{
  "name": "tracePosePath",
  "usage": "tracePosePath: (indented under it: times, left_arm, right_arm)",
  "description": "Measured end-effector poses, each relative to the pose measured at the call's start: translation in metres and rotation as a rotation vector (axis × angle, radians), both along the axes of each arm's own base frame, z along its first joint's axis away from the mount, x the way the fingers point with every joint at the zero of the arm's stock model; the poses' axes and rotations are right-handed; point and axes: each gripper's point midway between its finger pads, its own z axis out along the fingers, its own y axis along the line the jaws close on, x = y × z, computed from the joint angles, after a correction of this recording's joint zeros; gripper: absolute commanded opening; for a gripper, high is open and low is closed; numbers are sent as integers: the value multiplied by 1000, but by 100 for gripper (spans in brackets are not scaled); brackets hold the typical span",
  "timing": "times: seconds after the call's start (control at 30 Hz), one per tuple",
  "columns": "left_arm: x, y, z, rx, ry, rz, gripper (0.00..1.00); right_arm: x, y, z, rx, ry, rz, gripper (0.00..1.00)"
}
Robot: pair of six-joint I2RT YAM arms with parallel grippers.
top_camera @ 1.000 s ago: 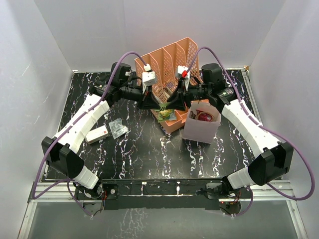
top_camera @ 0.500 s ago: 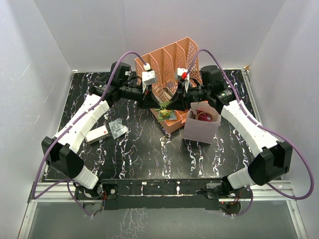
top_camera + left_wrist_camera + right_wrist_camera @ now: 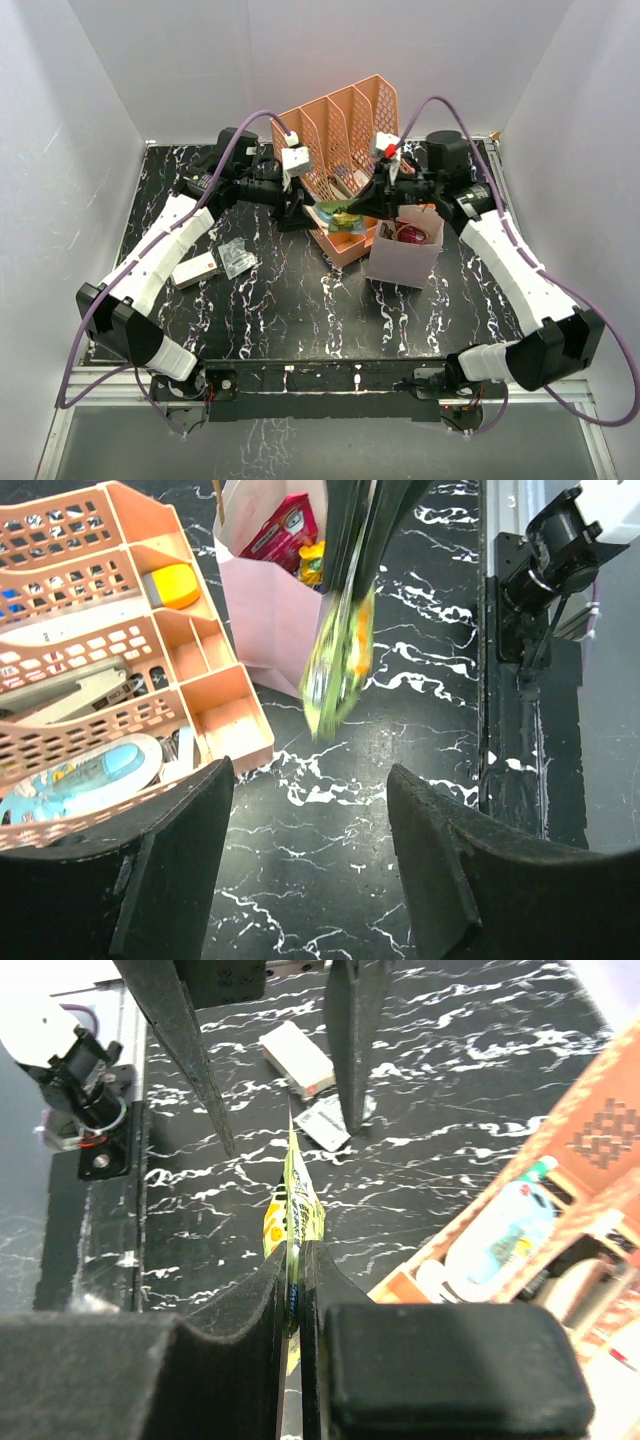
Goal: Place the snacks into the paper bag
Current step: Place the snack in the paper bag.
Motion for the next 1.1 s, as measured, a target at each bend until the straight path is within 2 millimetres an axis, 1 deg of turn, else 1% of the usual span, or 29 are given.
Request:
tracePosePath:
  times: [0.13,0.2,0.27,0.3,0.37,0.5,0.63,0.97,1.1]
  left_arm:
    - [4,7,-5,42,-33,29,67]
    - [7,10,-8,66,-45,47,68]
    - [11,13,-11,89,-60,67,69]
    - [13,15,-13,101,-67,77,69]
    - [16,18,-17,122,-77,93,70]
    - [20,23,-27,161,-80,117,70]
    - [22,26,-34,182,-80,128,70]
    - [23,29,-39,197,-85,135,71]
    - [23,29,-39,197,-87,135,71]
  right_arm:
    - [1,-27,21,-2,-91,-77,8]
    - [2,-40,29,-19,-137,-125,8]
    - [4,-53,34,-50,-187,-178,8]
    - [3,-57,36,-62,-205,-193,8]
    - [6,-71,37,-104,-241,-247,8]
    - [11,-94,28,-202,-283,-337,8]
    - [22,-112,17,-298,-320,-399,8]
    - [31,-133,-37,-457,-282,-394,8]
    - [35,-141,-43,-491,-289,-395,8]
